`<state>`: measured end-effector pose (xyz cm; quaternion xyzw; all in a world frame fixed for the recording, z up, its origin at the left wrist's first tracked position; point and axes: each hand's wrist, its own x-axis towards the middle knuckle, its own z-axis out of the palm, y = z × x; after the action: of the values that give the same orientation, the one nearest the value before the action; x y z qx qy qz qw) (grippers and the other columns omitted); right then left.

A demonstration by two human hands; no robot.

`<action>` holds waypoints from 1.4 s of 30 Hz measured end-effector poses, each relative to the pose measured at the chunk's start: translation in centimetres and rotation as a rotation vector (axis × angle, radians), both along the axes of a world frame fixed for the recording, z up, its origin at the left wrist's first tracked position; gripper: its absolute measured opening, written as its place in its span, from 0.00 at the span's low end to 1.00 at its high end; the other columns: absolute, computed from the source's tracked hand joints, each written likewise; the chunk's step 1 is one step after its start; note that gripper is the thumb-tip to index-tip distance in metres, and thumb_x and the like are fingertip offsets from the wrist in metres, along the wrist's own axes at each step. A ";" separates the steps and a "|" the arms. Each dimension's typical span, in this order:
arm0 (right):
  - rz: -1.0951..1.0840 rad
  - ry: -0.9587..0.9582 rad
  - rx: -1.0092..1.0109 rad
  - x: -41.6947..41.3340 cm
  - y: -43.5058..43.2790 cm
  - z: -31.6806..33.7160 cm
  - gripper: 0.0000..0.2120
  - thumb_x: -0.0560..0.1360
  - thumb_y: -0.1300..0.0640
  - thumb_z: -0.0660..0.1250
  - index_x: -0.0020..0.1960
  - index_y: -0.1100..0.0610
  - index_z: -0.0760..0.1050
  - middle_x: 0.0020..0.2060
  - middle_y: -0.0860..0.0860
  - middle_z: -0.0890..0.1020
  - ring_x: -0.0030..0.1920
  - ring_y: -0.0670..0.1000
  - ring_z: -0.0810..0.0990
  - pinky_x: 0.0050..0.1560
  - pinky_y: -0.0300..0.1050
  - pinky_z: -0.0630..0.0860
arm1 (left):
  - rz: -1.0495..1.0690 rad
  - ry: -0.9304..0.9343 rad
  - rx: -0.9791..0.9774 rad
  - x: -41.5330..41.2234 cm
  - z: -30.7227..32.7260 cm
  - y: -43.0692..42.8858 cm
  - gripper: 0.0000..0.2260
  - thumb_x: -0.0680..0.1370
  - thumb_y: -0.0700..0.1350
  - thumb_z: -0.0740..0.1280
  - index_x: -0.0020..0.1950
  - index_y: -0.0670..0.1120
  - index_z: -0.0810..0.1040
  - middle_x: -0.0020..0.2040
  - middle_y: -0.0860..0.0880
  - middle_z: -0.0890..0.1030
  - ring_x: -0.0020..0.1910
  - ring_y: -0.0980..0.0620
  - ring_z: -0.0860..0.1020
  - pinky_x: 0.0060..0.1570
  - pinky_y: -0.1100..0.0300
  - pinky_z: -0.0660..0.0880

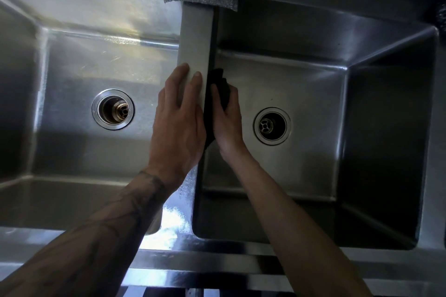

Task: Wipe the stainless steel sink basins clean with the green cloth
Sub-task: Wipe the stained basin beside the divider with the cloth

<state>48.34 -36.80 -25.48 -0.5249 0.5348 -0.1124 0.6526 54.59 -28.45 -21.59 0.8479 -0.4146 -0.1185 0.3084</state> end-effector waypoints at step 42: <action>0.367 0.198 0.292 -9.3 7.8 4.6 0.08 0.85 0.50 0.58 0.62 0.50 0.67 0.55 0.52 0.78 0.54 0.51 0.77 0.54 0.45 0.71 | 0.035 -0.019 0.001 -0.4 0.4 -0.2 0.18 0.85 0.37 0.57 0.74 0.37 0.72 0.77 0.35 0.67 0.71 0.34 0.72 0.70 0.40 0.72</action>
<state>39.02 -28.97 -20.87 -0.5219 0.5025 0.1382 0.6753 54.22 -28.65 -21.16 0.8562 -0.4028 -0.1052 0.3060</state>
